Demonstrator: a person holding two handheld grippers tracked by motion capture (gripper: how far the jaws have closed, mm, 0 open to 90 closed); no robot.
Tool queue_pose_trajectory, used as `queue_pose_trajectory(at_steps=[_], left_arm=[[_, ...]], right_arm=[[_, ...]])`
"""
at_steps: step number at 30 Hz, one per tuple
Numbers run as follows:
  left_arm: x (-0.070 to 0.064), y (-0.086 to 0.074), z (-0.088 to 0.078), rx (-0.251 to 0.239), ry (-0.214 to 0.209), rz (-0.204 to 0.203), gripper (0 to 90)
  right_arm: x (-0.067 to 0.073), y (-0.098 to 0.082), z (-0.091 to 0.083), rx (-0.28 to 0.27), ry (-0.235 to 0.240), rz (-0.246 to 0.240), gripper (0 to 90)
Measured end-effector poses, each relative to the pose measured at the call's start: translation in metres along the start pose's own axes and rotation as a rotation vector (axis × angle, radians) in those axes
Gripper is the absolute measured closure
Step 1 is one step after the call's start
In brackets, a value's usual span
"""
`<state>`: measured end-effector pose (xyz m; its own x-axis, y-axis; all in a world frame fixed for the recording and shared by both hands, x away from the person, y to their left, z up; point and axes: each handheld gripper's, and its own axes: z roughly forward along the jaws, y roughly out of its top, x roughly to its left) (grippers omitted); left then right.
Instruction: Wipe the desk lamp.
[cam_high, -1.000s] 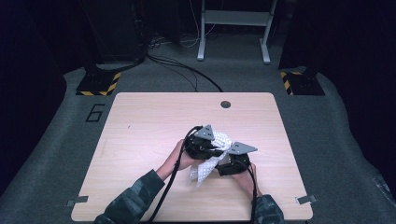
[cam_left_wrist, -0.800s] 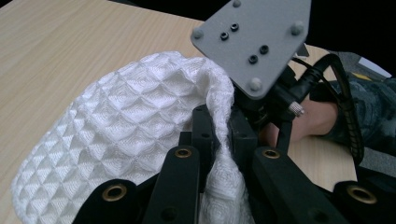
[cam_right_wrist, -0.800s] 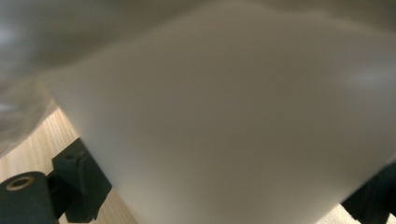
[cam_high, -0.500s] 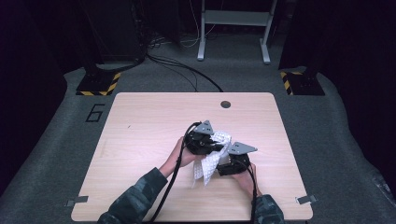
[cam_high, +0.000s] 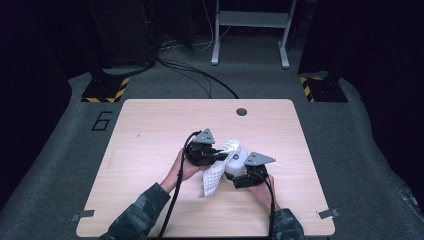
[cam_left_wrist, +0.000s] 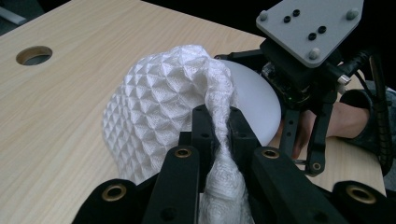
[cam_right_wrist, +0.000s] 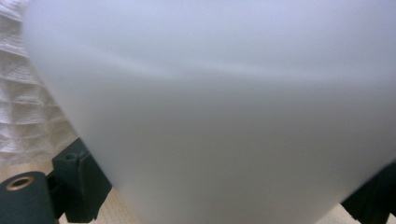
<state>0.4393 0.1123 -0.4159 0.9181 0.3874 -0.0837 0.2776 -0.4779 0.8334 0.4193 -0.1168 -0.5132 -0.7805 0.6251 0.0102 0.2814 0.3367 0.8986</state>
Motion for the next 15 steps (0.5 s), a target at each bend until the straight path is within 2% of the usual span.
queue_pose_trajectory(at_steps=[8, 10, 15], left_arm=[[0.005, -0.012, -0.003, -0.004, 0.006, -0.043, 84.5], [0.006, -0.014, -0.002, 0.009, 0.004, -0.042, 84.5], [0.008, -0.019, 0.001, 0.006, 0.007, -0.059, 84.5]], right_arm=[[0.001, 0.000, 0.000, 0.002, -0.003, 0.008, 8.1], [0.000, 0.000, 0.000, 0.004, -0.002, 0.008, 8.1], [0.001, 0.000, 0.000, 0.002, -0.004, 0.009, 8.1]])
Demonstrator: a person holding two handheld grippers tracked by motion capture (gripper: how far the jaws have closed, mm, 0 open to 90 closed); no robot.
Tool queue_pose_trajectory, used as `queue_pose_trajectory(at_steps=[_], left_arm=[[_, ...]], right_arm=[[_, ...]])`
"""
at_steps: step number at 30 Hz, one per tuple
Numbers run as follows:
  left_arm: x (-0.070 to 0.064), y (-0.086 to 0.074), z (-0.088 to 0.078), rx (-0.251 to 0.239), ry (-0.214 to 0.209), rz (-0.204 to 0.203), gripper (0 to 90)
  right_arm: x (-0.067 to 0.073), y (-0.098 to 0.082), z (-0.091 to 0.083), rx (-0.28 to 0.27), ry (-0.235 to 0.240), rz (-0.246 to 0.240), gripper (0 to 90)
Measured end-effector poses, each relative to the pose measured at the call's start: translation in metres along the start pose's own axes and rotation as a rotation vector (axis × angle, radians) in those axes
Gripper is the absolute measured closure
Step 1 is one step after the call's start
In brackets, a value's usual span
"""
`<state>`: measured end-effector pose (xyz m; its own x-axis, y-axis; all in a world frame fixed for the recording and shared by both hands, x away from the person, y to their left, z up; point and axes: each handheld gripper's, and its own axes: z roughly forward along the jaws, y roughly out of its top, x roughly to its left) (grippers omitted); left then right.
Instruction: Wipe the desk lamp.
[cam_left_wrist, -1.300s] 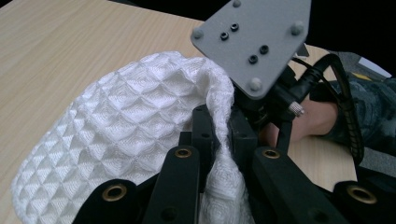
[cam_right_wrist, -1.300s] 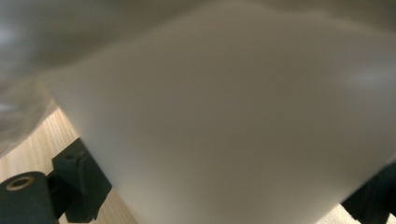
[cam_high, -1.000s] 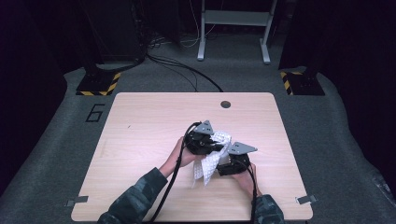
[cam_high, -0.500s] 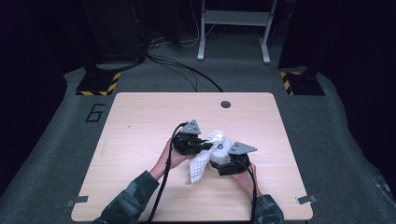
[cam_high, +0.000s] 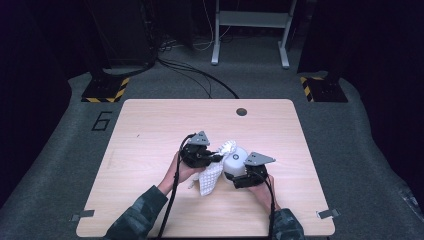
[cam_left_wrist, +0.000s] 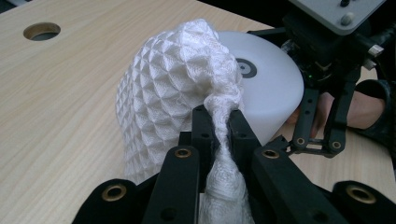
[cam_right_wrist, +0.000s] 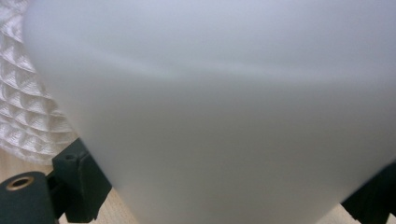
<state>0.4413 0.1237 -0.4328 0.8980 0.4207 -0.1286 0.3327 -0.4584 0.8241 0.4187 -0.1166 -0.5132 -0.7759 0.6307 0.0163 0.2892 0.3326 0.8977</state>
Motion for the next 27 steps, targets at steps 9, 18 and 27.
queue_pose_trajectory(at_steps=[9, 18, 27], left_arm=[[0.006, -0.008, 0.008, 0.022, -0.011, -0.029, 84.5], [0.011, -0.019, 0.017, 0.050, -0.025, -0.046, 84.6], [0.018, -0.032, 0.030, 0.091, -0.041, -0.067, 84.6]], right_arm=[[-0.001, 0.000, 0.000, -0.004, 0.005, -0.003, 8.1], [-0.001, 0.000, 0.001, -0.005, 0.007, 0.000, 8.1], [-0.001, 0.000, 0.001, -0.006, 0.006, -0.008, 8.1]])
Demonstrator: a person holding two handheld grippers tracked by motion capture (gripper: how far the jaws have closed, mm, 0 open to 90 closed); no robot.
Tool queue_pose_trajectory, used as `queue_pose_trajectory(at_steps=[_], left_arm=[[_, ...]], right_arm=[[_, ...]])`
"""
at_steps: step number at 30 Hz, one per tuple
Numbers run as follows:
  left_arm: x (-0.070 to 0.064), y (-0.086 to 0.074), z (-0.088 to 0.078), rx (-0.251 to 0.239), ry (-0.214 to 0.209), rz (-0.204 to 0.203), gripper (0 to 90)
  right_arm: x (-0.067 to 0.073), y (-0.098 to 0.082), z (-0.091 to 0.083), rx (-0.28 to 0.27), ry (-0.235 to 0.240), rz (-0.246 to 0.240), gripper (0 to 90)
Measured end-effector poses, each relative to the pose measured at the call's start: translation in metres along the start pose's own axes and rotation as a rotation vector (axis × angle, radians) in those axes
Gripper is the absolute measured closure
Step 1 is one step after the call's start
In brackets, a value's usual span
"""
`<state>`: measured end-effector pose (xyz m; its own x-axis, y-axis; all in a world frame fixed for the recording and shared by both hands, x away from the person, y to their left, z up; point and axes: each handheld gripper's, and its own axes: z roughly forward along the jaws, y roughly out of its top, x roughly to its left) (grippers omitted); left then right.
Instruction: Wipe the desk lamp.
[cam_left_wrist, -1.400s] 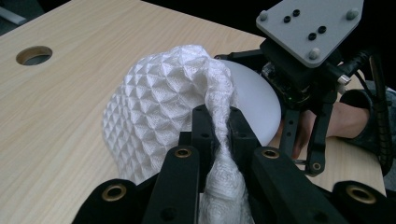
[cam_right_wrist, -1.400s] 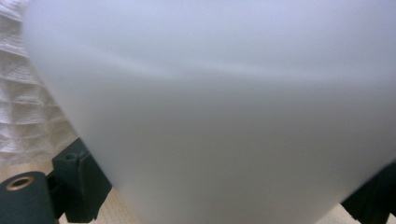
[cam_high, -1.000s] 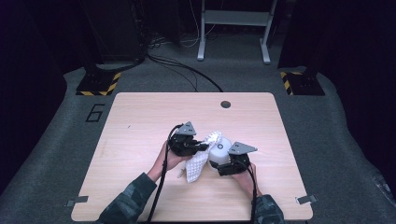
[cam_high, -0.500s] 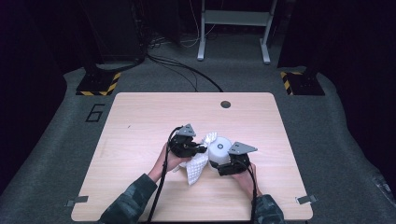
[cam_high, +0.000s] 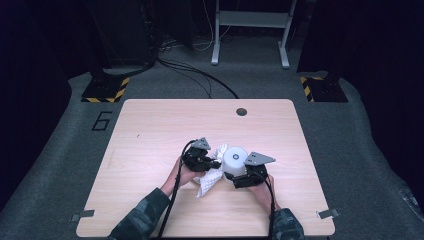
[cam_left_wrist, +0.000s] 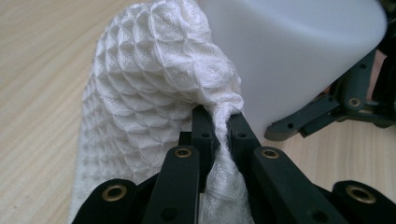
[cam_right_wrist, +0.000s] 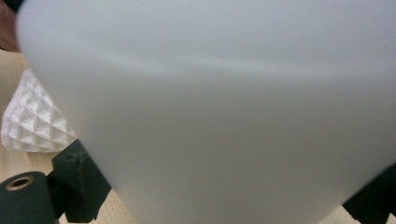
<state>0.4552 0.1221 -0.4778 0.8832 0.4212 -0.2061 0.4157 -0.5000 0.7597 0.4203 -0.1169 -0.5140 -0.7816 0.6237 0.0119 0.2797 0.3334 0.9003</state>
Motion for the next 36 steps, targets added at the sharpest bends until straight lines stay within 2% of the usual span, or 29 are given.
queue_pose_trajectory(at_steps=[4, 6, 8, 10, 12, 17, 23, 24, 27, 36], left_arm=[[0.002, -0.005, 0.007, 0.031, 0.001, -0.005, 84.6], [0.004, -0.009, 0.012, 0.065, 0.004, 0.002, 84.5], [0.004, -0.012, 0.017, 0.076, 0.007, -0.012, 84.6], [0.006, -0.015, 0.020, 0.088, 0.008, -0.005, 84.6], [0.006, -0.018, 0.022, 0.088, 0.006, -0.021, 84.6], [0.005, -0.018, 0.021, 0.099, -0.005, -0.013, 84.5], [-0.001, -0.014, 0.013, 0.070, -0.026, -0.002, 84.5], [-0.003, -0.011, 0.008, 0.060, -0.026, 0.017, 84.5], [-0.007, -0.009, 0.004, 0.043, -0.029, 0.022, 84.5], [-0.022, 0.004, -0.013, -0.003, -0.029, 0.077, 84.4]], right_arm=[[0.000, 0.000, 0.000, 0.001, -0.002, 0.002, 8.1], [0.000, 0.000, 0.000, 0.001, -0.002, 0.003, 8.1], [0.000, 0.000, 0.000, 0.003, -0.002, 0.001, 8.1], [0.000, 0.000, 0.000, 0.003, -0.002, 0.001, 8.1], [0.000, 0.000, 0.000, 0.003, -0.005, 0.002, 8.1], [0.000, 0.000, 0.000, 0.003, -0.004, 0.001, 8.1], [0.001, 0.000, 0.000, 0.004, -0.005, 0.001, 8.2], [0.001, 0.000, 0.000, 0.004, -0.005, 0.000, 8.1], [0.001, 0.000, 0.000, 0.004, -0.005, 0.001, 8.2], [0.001, 0.000, 0.000, 0.005, -0.007, 0.005, 8.1]])
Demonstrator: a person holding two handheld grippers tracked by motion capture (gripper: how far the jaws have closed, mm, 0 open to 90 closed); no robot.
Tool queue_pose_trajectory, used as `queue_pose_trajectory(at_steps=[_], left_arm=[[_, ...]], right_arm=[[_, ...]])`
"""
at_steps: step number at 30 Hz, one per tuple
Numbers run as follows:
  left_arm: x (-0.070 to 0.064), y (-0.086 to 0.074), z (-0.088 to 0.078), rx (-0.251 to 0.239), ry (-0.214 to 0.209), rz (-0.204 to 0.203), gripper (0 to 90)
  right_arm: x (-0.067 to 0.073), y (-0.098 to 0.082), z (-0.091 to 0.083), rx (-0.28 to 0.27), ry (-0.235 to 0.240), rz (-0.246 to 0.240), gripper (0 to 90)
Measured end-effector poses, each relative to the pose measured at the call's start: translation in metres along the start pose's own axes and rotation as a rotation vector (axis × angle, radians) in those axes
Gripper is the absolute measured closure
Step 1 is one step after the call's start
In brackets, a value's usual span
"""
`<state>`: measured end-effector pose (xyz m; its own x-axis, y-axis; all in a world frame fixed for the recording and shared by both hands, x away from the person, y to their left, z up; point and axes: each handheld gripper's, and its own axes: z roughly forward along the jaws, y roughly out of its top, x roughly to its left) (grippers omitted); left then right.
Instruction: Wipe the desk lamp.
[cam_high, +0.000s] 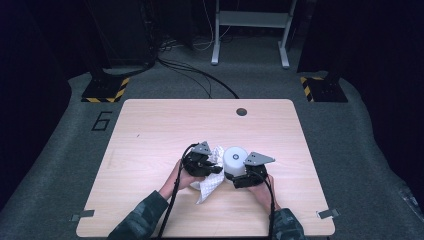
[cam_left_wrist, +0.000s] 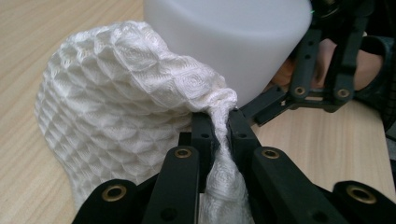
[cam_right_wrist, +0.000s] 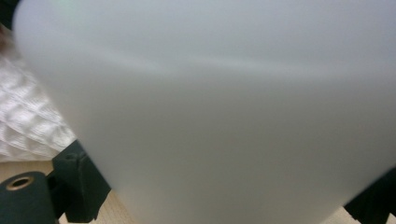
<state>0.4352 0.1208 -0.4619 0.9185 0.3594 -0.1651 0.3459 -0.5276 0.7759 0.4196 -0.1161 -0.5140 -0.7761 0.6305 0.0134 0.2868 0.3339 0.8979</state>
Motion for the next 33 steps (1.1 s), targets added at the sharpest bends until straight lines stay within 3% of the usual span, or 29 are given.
queue_pose_trajectory(at_steps=[14, 17, 22, 25, 33], left_arm=[[-0.026, 0.015, 0.000, -0.008, -0.063, 0.070, 84.3], [-0.024, 0.015, -0.002, -0.002, -0.074, 0.076, 84.3], [-0.017, 0.012, -0.009, -0.022, -0.030, 0.056, 84.4], [-0.010, 0.008, -0.011, -0.027, -0.018, 0.024, 84.4], [0.005, -0.004, 0.001, 0.003, 0.012, -0.036, 84.4]], right_arm=[[0.000, 0.000, 0.000, 0.000, 0.001, -0.004, 8.2], [0.001, 0.000, 0.000, 0.000, -0.003, 0.002, 8.2], [0.001, 0.000, 0.000, -0.001, -0.003, 0.001, 8.2], [0.001, 0.000, 0.001, -0.002, -0.001, -0.001, 8.3], [0.001, 0.000, 0.001, 0.003, 0.000, -0.001, 8.2]])
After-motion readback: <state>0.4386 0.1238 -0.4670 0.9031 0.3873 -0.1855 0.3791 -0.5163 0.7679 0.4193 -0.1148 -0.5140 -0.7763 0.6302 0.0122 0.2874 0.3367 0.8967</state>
